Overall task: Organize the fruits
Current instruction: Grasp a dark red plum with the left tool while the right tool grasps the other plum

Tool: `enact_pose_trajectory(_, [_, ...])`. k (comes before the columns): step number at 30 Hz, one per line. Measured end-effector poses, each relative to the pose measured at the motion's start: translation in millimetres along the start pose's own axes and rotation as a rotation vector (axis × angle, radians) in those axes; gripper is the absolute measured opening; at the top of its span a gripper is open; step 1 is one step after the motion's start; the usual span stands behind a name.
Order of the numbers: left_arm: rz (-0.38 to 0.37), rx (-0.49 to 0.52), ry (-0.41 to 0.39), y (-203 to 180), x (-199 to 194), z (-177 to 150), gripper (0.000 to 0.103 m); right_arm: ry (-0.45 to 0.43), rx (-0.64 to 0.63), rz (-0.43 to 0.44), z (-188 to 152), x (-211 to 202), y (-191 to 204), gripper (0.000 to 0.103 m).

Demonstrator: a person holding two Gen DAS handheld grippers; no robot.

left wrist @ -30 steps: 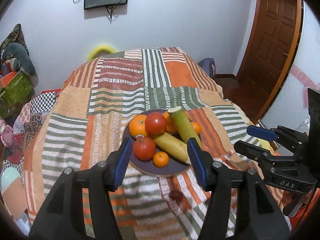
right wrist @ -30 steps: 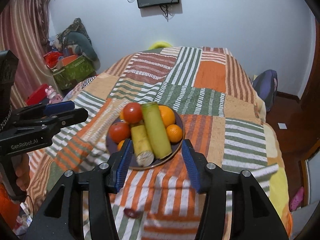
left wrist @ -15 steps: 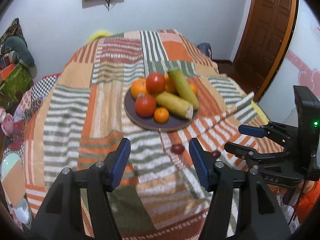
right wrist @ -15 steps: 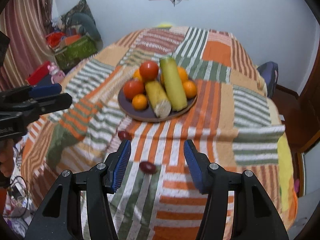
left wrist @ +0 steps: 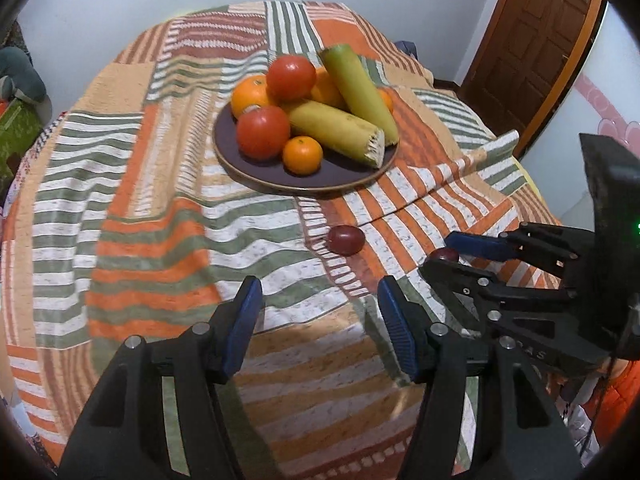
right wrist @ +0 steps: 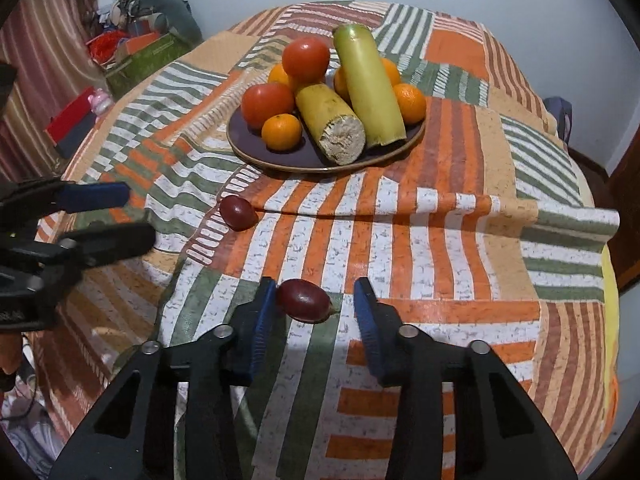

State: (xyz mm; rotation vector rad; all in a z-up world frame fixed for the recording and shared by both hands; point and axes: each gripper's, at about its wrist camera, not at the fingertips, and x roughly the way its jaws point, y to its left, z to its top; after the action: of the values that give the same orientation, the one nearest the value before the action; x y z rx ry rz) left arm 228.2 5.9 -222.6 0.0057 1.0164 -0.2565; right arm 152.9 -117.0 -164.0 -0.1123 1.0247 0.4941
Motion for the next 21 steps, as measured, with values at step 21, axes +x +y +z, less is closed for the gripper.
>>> enact_pose_trajectory(21, [-0.019,0.016,0.048,-12.3,49.4,26.2,0.029,-0.087,0.048,0.015,9.1,-21.4,-25.5,0.028])
